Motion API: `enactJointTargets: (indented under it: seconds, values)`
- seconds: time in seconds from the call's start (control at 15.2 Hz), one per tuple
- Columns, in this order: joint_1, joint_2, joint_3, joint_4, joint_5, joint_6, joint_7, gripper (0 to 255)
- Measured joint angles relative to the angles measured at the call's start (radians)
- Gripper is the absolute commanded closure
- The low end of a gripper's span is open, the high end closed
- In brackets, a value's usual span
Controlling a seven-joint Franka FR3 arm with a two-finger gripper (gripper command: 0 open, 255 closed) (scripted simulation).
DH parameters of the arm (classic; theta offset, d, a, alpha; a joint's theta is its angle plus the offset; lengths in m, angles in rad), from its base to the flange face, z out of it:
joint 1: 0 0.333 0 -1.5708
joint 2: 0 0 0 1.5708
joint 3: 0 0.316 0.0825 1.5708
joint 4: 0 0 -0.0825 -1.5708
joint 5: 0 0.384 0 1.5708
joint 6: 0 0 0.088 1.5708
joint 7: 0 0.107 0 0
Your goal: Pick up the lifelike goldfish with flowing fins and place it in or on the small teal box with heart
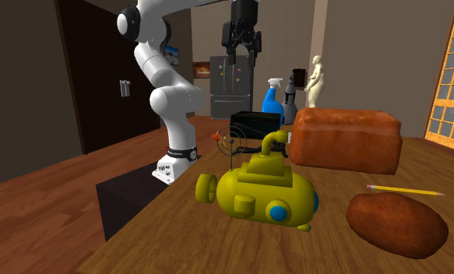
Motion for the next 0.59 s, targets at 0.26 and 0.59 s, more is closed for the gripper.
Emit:
enactJointTargets:
  seconds: [0.26, 0.59]
  values:
    - [-0.008, -0.006, 0.020, -0.065, -0.004, 0.023, 0.036, 0]
    - [-0.024, -0.038, 0.066, -0.235, -0.007, 0.073, 0.122, 0]
